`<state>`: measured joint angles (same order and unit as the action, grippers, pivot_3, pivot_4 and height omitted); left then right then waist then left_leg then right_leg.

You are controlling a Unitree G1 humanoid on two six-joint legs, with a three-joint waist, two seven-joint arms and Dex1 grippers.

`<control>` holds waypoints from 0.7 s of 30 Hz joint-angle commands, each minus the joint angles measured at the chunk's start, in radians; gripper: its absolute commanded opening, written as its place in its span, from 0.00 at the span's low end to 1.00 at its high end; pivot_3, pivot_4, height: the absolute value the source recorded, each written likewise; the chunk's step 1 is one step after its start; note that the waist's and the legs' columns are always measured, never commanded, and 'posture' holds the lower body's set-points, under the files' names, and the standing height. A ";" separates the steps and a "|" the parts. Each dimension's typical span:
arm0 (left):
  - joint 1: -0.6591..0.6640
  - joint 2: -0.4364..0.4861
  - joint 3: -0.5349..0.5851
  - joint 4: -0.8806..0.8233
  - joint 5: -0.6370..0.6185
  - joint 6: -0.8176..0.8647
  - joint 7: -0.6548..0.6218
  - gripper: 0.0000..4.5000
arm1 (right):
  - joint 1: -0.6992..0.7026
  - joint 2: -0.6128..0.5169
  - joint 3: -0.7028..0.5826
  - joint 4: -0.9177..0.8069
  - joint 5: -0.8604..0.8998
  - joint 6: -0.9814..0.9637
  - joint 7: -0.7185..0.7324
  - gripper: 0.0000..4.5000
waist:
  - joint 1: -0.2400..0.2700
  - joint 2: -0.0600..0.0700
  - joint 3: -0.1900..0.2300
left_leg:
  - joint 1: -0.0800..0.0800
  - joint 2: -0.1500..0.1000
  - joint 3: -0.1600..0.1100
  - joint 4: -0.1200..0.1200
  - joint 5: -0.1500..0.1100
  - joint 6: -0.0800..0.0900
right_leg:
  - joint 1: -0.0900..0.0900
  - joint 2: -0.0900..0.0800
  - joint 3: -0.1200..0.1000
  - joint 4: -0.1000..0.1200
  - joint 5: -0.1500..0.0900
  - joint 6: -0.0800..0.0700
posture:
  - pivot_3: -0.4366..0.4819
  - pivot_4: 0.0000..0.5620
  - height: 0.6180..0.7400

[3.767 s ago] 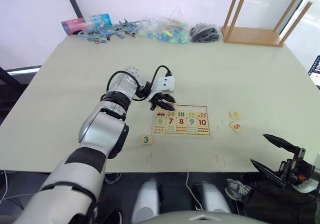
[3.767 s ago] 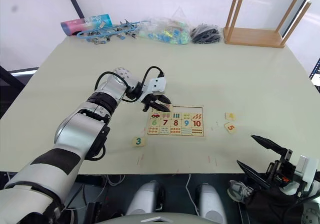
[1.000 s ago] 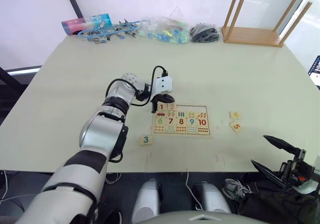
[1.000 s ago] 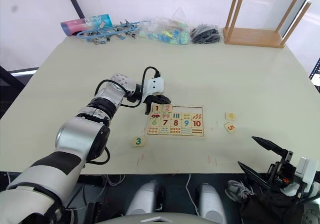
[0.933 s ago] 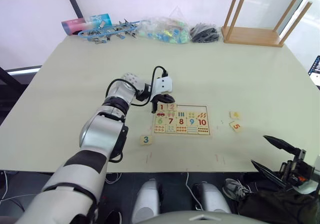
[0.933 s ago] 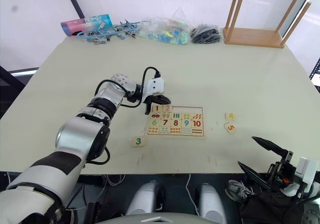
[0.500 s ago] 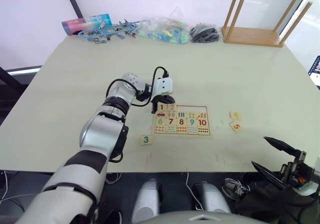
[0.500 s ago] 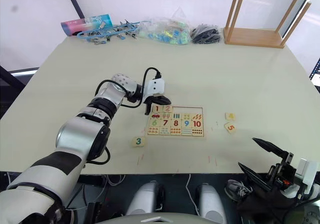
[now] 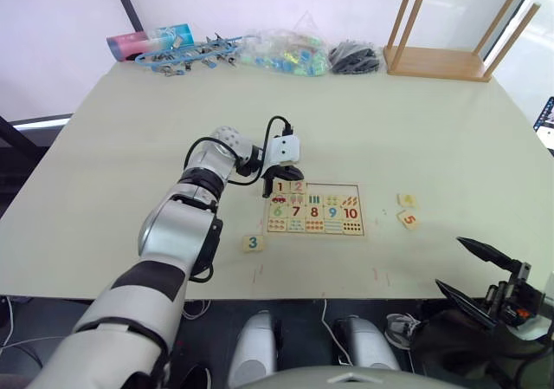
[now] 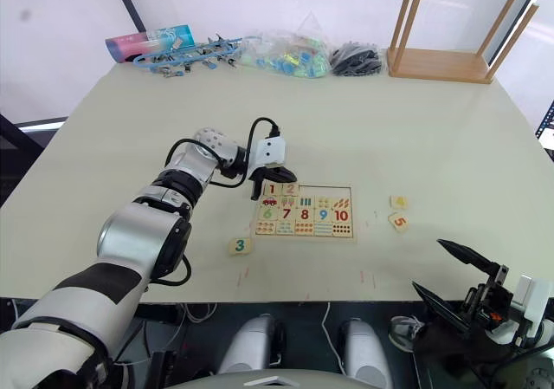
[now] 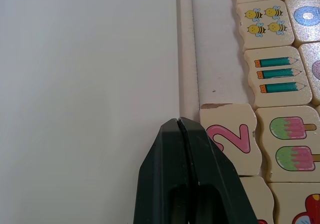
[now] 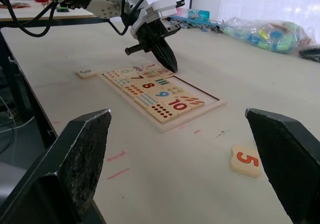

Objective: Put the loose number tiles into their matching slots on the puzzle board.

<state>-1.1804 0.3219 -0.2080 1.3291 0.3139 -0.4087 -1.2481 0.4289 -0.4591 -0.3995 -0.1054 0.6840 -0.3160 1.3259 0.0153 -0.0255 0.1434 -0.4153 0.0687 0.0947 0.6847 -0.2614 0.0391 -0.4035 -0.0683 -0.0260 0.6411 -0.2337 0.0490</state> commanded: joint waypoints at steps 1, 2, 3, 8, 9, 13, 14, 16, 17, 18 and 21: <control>-0.019 -0.003 -0.003 0.003 0.000 -0.022 -0.016 0.01 | 0.004 -0.001 -0.007 -0.027 0.014 -0.015 0.001 1.00 | 0.000 0.000 0.000 | 0.000 0.000 0.000 0.000 0.000 0.000 | 0.000 0.000 0.000 0.000 0.000 0.000 | 0.48 0.27 0.99; -0.019 -0.003 -0.003 0.003 -0.001 -0.022 -0.017 0.01 | 0.004 0.000 -0.007 -0.027 0.014 -0.014 0.001 1.00 | 0.000 0.000 0.000 | 0.000 0.000 0.000 0.000 0.000 0.000 | 0.000 0.000 0.000 0.000 0.000 0.000 | 0.48 0.27 0.99; -0.019 -0.003 -0.002 0.002 -0.002 -0.023 -0.019 0.01 | 0.003 0.000 -0.007 -0.027 0.014 -0.014 0.001 1.00 | 0.000 0.000 0.000 | 0.000 0.000 0.000 0.000 0.000 0.000 | 0.000 0.000 0.000 0.000 0.000 0.000 | 0.48 0.27 0.99; -0.019 -0.004 0.000 0.003 -0.003 -0.030 -0.023 0.01 | 0.003 0.001 -0.007 -0.026 0.013 -0.015 0.000 1.00 | 0.000 0.000 0.000 | 0.000 0.000 0.000 0.000 0.000 0.000 | 0.000 0.000 0.000 0.000 0.000 0.000 | 0.48 0.27 0.99; -0.019 -0.004 0.000 0.003 -0.003 -0.031 -0.024 0.01 | 0.003 0.001 -0.007 -0.026 0.013 -0.015 0.000 1.00 | 0.000 0.000 0.000 | 0.000 0.000 0.000 0.000 0.000 0.000 | 0.000 0.000 0.000 0.000 0.000 0.000 | 0.48 0.27 0.99; -0.019 -0.005 0.000 0.002 -0.004 -0.033 -0.026 0.01 | 0.004 0.001 -0.007 -0.027 0.013 -0.015 -0.002 1.00 | 0.000 0.000 0.000 | 0.000 0.000 0.000 0.000 0.000 0.000 | 0.000 0.000 0.000 0.000 0.000 0.000 | 0.48 0.27 0.99; -0.019 -0.005 0.000 0.002 -0.004 -0.034 -0.027 0.01 | 0.004 0.001 -0.007 -0.027 0.013 -0.015 -0.002 1.00 | 0.000 0.000 0.000 | 0.000 0.000 0.000 0.000 0.000 0.000 | 0.000 0.000 0.000 0.000 0.000 0.000 | 0.48 0.27 0.99; -0.019 -0.006 -0.001 0.002 -0.003 -0.035 -0.029 0.01 | 0.004 0.002 -0.007 -0.028 0.013 -0.015 -0.003 1.00 | 0.000 0.000 0.000 | 0.000 0.000 0.000 0.000 0.000 0.000 | 0.000 0.000 0.000 0.000 0.000 0.000 | 0.48 0.27 0.99; -0.019 -0.006 -0.001 0.002 -0.003 -0.036 -0.031 0.01 | 0.005 0.002 -0.007 -0.028 0.013 -0.015 -0.003 1.00 | 0.000 0.000 0.000 | 0.000 0.000 0.000 0.000 0.000 0.000 | 0.000 0.000 0.000 0.000 0.000 0.000 | 0.48 0.27 0.99; -0.019 -0.006 -0.001 0.002 -0.003 -0.036 -0.032 0.01 | 0.005 0.002 -0.007 -0.029 0.012 -0.015 -0.003 1.00 | 0.000 0.000 0.000 | 0.000 0.000 0.000 0.000 0.000 0.000 | 0.000 0.000 0.000 0.000 0.000 0.000 | 0.48 0.27 0.99; -0.017 -0.006 -0.001 0.002 -0.003 -0.040 -0.036 0.01 | 0.005 0.002 -0.007 -0.029 0.013 -0.015 -0.003 1.00 | 0.000 0.000 0.000 | 0.000 0.000 0.000 0.000 0.000 0.000 | 0.000 0.000 0.000 0.000 0.000 0.000 | 0.48 0.27 0.99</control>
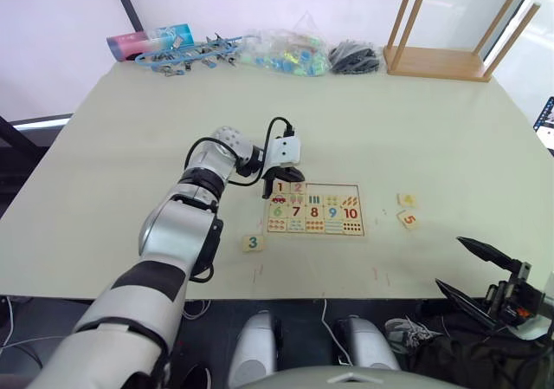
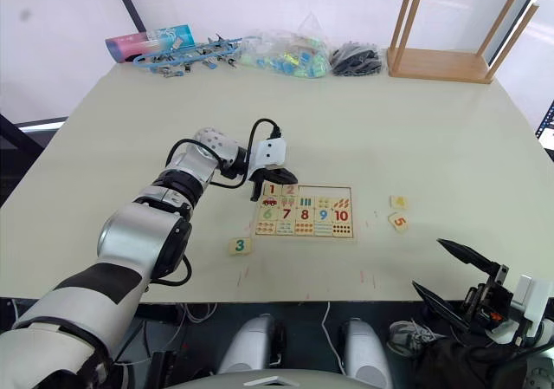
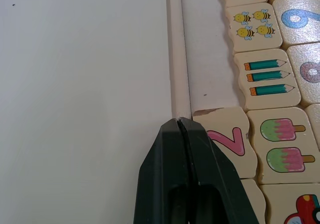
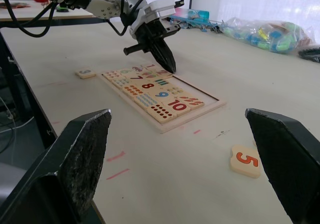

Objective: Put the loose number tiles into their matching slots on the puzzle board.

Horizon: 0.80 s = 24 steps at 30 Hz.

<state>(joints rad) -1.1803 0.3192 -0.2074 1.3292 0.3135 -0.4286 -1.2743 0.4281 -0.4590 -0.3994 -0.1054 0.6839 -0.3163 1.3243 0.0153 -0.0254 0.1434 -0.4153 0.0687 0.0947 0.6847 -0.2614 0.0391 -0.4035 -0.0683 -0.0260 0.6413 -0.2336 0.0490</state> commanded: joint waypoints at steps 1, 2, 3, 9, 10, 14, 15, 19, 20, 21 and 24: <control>-0.017 -0.003 -0.002 0.002 -0.002 -0.022 -0.012 0.01 | 0.005 0.002 -0.006 -0.029 0.013 -0.015 -0.001 1.00 | 0.000 0.000 0.000 | 0.000 0.000 0.000 0.000 0.000 0.000 | 0.000 0.000 0.000 0.000 0.000 0.000 | 0.48 0.27 0.99; -0.016 -0.003 -0.002 0.002 -0.002 -0.023 -0.013 0.01 | 0.006 0.002 -0.006 -0.029 0.013 -0.015 -0.001 1.00 | 0.000 0.000 0.000 | 0.000 0.000 0.000 0.000 0.000 0.000 | 0.000 0.000 0.000 0.000 0.000 0.000 | 0.48 0.27 0.99; -0.016 -0.003 -0.003 0.002 -0.002 -0.024 -0.014 0.01 | 0.006 0.002 -0.006 -0.029 0.013 -0.014 0.000 1.00 | 0.000 0.000 0.000 | 0.000 0.000 0.000 0.000 0.000 0.000 | 0.000 0.000 0.000 0.000 0.000 0.000 | 0.48 0.27 0.99; -0.018 0.007 0.004 0.002 -0.004 -0.020 0.009 0.01 | 0.004 0.000 -0.006 -0.027 0.013 -0.012 -0.001 1.00 | 0.000 0.000 0.000 | 0.000 0.000 0.000 0.000 0.000 0.000 | 0.000 0.000 0.000 0.000 0.000 0.000 | 0.48 0.27 0.99; -0.019 0.009 0.008 0.002 -0.007 -0.018 0.015 0.01 | 0.003 0.000 -0.006 -0.025 0.013 -0.012 -0.001 1.00 | 0.000 0.000 0.000 | 0.000 0.000 0.000 0.000 0.000 0.000 | 0.000 0.000 0.000 0.000 0.000 0.000 | 0.48 0.27 0.99; -0.028 0.017 0.050 0.000 -0.050 0.006 0.014 0.01 | -0.008 -0.004 -0.005 -0.017 0.013 -0.009 0.000 1.00 | 0.000 0.000 0.000 | 0.000 0.000 0.000 0.000 0.000 0.000 | 0.000 0.000 0.000 0.000 0.000 0.000 | 0.48 0.27 0.99; -0.030 0.019 0.069 -0.001 -0.070 0.017 0.006 0.01 | -0.012 -0.005 -0.005 -0.015 0.013 -0.006 -0.002 1.00 | 0.000 0.000 0.000 | 0.000 0.000 0.000 0.000 0.000 0.000 | 0.000 0.000 0.000 0.000 0.000 0.000 | 0.48 0.27 0.99; -0.036 0.038 0.148 -0.013 -0.159 0.065 -0.059 0.01 | -0.031 -0.009 -0.004 -0.003 0.010 0.006 -0.009 1.00 | -0.001 0.000 0.000 | 0.000 0.000 0.000 0.000 0.000 0.000 | 0.000 0.000 0.000 0.000 0.000 0.000 | 0.48 0.27 0.99; -0.034 0.044 0.164 -0.018 -0.178 0.073 -0.073 0.01 | -0.036 -0.009 -0.005 0.000 0.011 0.010 -0.011 1.00 | -0.002 0.000 0.000 | 0.000 0.000 0.000 0.000 0.000 0.000 | 0.000 0.000 0.000 0.000 0.000 0.000 | 0.48 0.27 0.99; -0.031 0.052 0.178 -0.022 -0.193 0.083 -0.088 0.01 | -0.043 -0.009 -0.005 0.004 0.010 0.014 -0.014 1.00 | -0.002 0.000 0.000 | 0.000 0.000 0.000 0.000 0.000 0.000 | 0.000 0.000 0.000 0.000 0.000 0.000 | 0.48 0.27 0.99; -0.015 0.077 0.212 -0.037 -0.234 0.102 -0.126 0.01 | -0.066 -0.012 -0.005 0.020 0.005 0.022 -0.025 1.00 | -0.001 0.000 0.000 | 0.000 0.000 0.000 0.000 0.000 0.000 | 0.000 0.000 0.000 0.000 0.001 0.002 | 0.48 0.27 0.99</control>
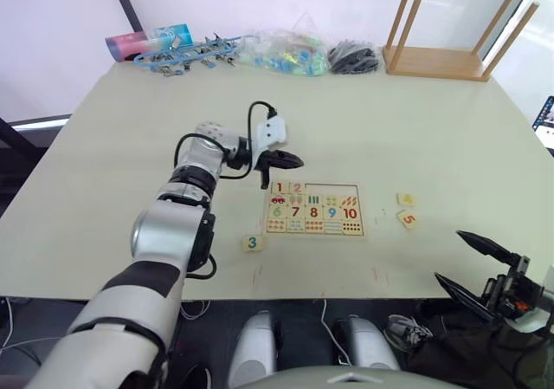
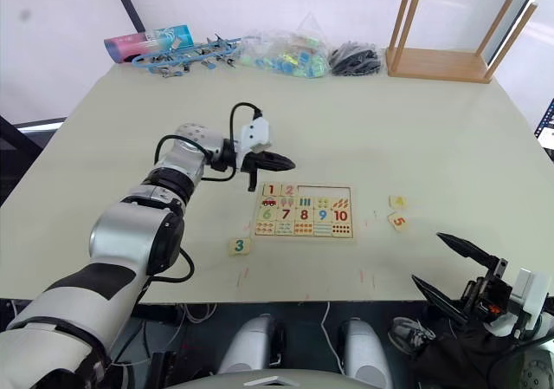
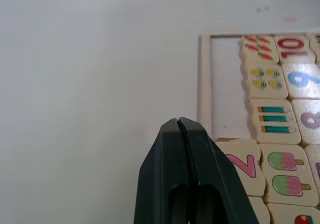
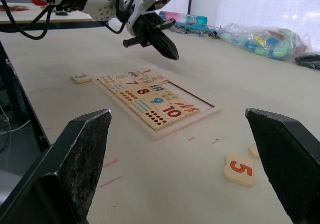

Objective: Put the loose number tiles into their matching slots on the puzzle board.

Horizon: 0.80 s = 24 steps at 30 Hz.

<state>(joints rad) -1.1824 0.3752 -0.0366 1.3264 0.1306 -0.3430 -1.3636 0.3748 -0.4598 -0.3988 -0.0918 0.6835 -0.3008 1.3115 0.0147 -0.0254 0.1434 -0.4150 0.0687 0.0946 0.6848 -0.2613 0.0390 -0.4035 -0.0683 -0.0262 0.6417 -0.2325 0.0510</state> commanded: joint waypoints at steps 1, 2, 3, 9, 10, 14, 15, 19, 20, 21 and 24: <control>-0.007 0.031 0.055 -0.040 -0.070 0.026 -0.054 0.01 | -0.021 -0.013 -0.005 0.012 0.000 0.010 -0.019 1.00 | 0.000 0.000 0.000 | 0.000 0.000 0.000 0.000 0.000 0.000 | 0.000 0.000 0.000 0.000 0.000 0.000 | 0.48 0.27 0.99; 0.004 0.046 0.077 -0.049 -0.097 0.038 -0.078 0.01 | -0.028 -0.021 -0.005 0.020 -0.014 0.040 -0.055 1.00 | 0.000 0.000 0.000 | 0.000 0.000 0.000 0.000 0.000 0.000 | 0.000 0.000 0.000 0.000 0.000 0.000 | 0.48 0.27 0.99; 0.015 0.060 0.094 -0.057 -0.119 0.049 -0.095 0.01 | -0.034 -0.028 -0.005 0.026 -0.029 0.066 -0.087 1.00 | -0.001 0.000 0.000 | 0.000 0.000 0.000 0.001 0.000 0.000 | 0.000 0.000 0.000 0.000 0.000 0.000 | 0.48 0.27 0.99; 0.115 0.124 0.156 -0.172 -0.222 0.120 -0.138 0.01 | -0.079 -0.042 -0.014 0.065 -0.077 0.081 -0.167 1.00 | -0.001 0.000 0.000 | 0.000 0.000 0.001 0.000 0.000 0.000 | 0.000 0.000 0.000 0.000 0.000 0.000 | 0.48 0.27 0.99; 0.140 0.134 0.160 -0.202 -0.235 0.131 -0.140 0.01 | -0.082 -0.045 -0.014 0.069 -0.080 0.081 -0.169 1.00 | -0.001 0.000 0.000 | 0.000 0.000 0.001 0.001 0.000 0.000 | 0.000 0.000 0.000 0.000 0.000 0.000 | 0.48 0.27 0.99; 0.285 0.192 0.182 -0.360 -0.288 0.198 -0.130 0.29 | -0.099 -0.051 -0.008 0.077 -0.098 0.095 -0.198 1.00 | -0.005 0.001 0.000 | 0.001 0.001 0.001 0.000 0.000 0.000 | 0.000 0.000 0.000 0.001 0.000 0.000 | 0.48 0.27 0.99; 0.318 0.203 0.189 -0.404 -0.305 0.220 -0.120 0.41 | -0.103 -0.053 -0.008 0.079 -0.100 0.096 -0.200 1.00 | -0.004 0.001 0.000 | 0.001 0.001 0.001 0.000 0.000 0.000 | 0.000 0.000 0.001 0.001 0.000 0.000 | 0.48 0.27 0.99; 0.464 0.242 0.222 -0.589 -0.368 0.311 -0.065 0.85 | -0.114 -0.061 -0.008 0.091 -0.107 0.097 -0.208 1.00 | 0.001 0.001 0.000 | 0.001 0.002 0.001 0.000 0.000 0.000 | 0.000 0.000 0.001 0.001 0.000 0.000 | 0.48 0.27 0.99; 0.518 0.253 0.232 -0.651 -0.385 0.337 -0.050 0.94 | -0.116 -0.064 -0.008 0.094 -0.109 0.097 -0.208 1.00 | 0.001 0.001 0.000 | 0.001 0.002 0.001 0.001 0.000 0.000 | 0.000 -0.001 0.000 0.001 0.000 0.000 | 0.48 0.27 0.99; 0.557 0.260 0.239 -0.695 -0.397 0.355 -0.038 0.99 | -0.117 -0.065 -0.008 0.096 -0.109 0.097 -0.207 1.00 | 0.001 0.001 -0.001 | 0.001 0.002 0.001 0.001 0.000 0.000 | 0.000 -0.001 0.000 0.001 0.000 0.000 | 0.48 0.27 0.99; 0.710 0.291 0.272 -0.854 -0.439 0.409 -0.002 0.99 | -0.117 -0.070 -0.009 0.097 -0.109 0.100 -0.204 1.00 | -0.003 0.001 -0.001 | 0.002 0.002 0.002 0.001 0.000 0.000 | 0.001 -0.001 0.001 0.001 -0.002 -0.003 | 0.48 0.27 0.99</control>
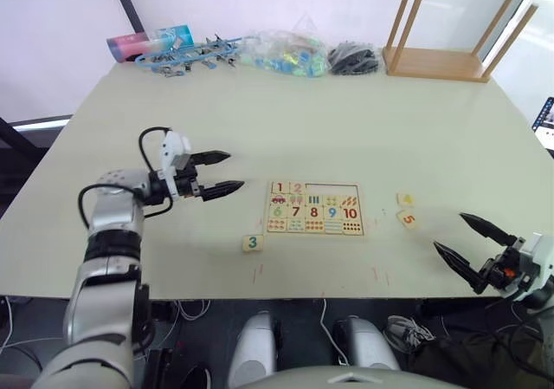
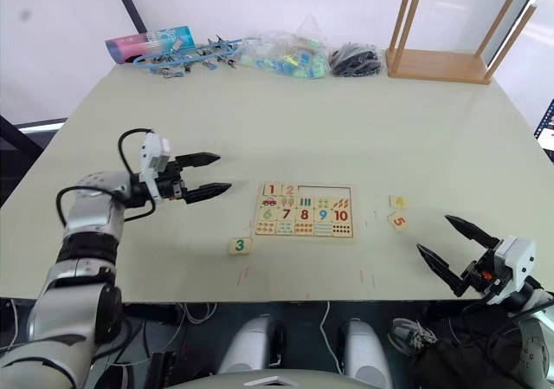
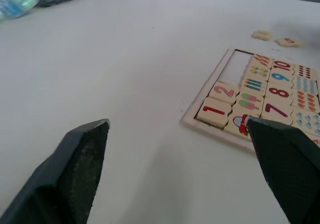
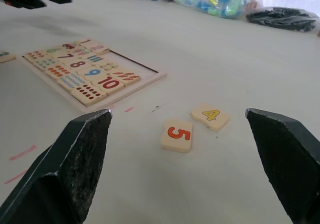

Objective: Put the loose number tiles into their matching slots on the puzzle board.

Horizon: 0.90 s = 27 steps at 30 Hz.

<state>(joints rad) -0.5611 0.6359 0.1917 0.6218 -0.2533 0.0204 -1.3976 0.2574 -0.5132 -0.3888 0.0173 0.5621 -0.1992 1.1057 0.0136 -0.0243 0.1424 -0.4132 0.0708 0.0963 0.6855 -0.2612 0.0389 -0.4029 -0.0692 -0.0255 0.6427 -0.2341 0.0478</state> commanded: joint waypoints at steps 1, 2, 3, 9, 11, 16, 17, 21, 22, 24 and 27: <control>0.126 0.038 0.051 -0.190 -0.067 0.058 0.042 0.99 | 0.001 -0.019 -0.019 -0.011 0.012 -0.002 0.003 1.00 | -0.002 0.000 0.000 | 0.000 0.000 0.000 0.000 0.000 0.000 | 0.000 0.000 0.000 0.000 0.000 0.000 | 0.48 0.27 0.99; 0.164 0.045 0.063 -0.232 -0.084 0.076 0.056 0.99 | 0.001 -0.021 -0.021 -0.009 0.013 -0.001 0.005 1.00 | -0.002 0.000 0.000 | 0.000 0.001 0.000 0.000 0.000 0.000 | 0.000 0.000 0.000 0.000 0.000 0.000 | 0.48 0.27 0.99; 0.217 0.055 0.083 -0.283 -0.103 0.095 0.067 0.99 | 0.003 -0.024 -0.024 -0.007 0.015 0.000 0.008 1.00 | -0.002 0.000 0.000 | 0.000 0.001 0.000 0.000 0.000 0.000 | 0.000 0.000 0.000 0.000 0.000 0.000 | 0.48 0.27 0.99; 0.468 0.082 0.195 -0.476 -0.182 0.147 0.155 0.99 | 0.022 -0.032 -0.045 0.003 0.022 0.000 0.011 1.00 | 0.001 0.000 0.000 | 0.002 0.003 -0.002 -0.001 0.000 0.000 | 0.000 -0.001 0.000 0.000 0.000 -0.001 | 0.48 0.27 0.99; 0.523 0.075 0.217 -0.520 -0.208 0.164 0.178 0.99 | 0.026 -0.034 -0.050 0.010 0.022 -0.008 0.019 1.00 | 0.003 0.000 0.000 | 0.002 0.003 -0.003 -0.001 0.000 0.000 | 0.000 -0.002 0.000 0.000 0.000 -0.001 | 0.48 0.27 0.99; 0.637 0.057 0.262 -0.581 -0.239 0.157 0.226 0.99 | 0.035 -0.039 -0.068 0.039 0.030 -0.030 0.051 1.00 | -0.001 0.000 -0.001 | 0.003 0.003 -0.003 -0.001 0.000 0.000 | 0.000 -0.003 0.001 0.000 0.000 -0.001 | 0.48 0.27 0.99; 0.676 0.052 0.277 -0.597 -0.248 0.153 0.231 0.99 | 0.040 -0.048 -0.072 0.049 0.030 -0.036 0.070 1.00 | -0.003 0.001 -0.001 | 0.003 0.003 -0.003 -0.001 0.000 0.000 | 0.000 -0.002 0.001 0.000 0.000 -0.001 | 0.48 0.27 0.99; 0.747 0.045 0.297 -0.641 -0.281 0.154 0.244 0.99 | 0.042 -0.067 -0.083 0.070 0.035 -0.042 0.105 1.00 | -0.003 0.001 -0.002 | 0.005 0.003 -0.002 -0.003 0.000 0.000 | 0.000 -0.002 0.003 -0.001 -0.001 -0.001 | 0.48 0.27 0.99; 0.765 0.044 0.301 -0.652 -0.291 0.153 0.241 0.99 | 0.041 -0.070 -0.086 0.070 0.040 -0.037 0.109 1.00 | -0.002 0.001 -0.002 | 0.005 0.003 -0.002 -0.003 0.000 0.000 | 0.000 -0.002 0.003 -0.001 -0.001 -0.001 | 0.48 0.27 0.99; 0.790 0.045 0.304 -0.663 -0.302 0.149 0.237 0.99 | 0.038 -0.074 -0.091 0.071 0.046 -0.032 0.117 1.00 | 0.001 0.001 -0.002 | 0.005 0.003 -0.002 -0.003 0.000 -0.001 | 0.000 -0.002 0.003 -0.001 -0.001 -0.001 | 0.48 0.27 0.99; 0.809 0.051 0.300 -0.649 -0.301 0.127 0.221 0.99 | 0.035 -0.077 -0.094 0.077 0.052 -0.027 0.122 1.00 | 0.001 0.002 -0.003 | 0.006 0.003 -0.001 -0.003 -0.003 -0.005 | 0.000 -0.004 0.003 0.000 0.000 -0.001 | 0.48 0.27 0.99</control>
<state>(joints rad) 0.2459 0.6753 0.4646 -0.0093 -0.5367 0.1741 -1.1631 0.2965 -0.5724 -0.4478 0.0984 0.5888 -0.2224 1.2188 0.0147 -0.0226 0.1397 -0.4072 0.0743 0.0952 0.6822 -0.2642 0.0341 -0.4028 -0.0728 -0.0228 0.6422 -0.2346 0.0469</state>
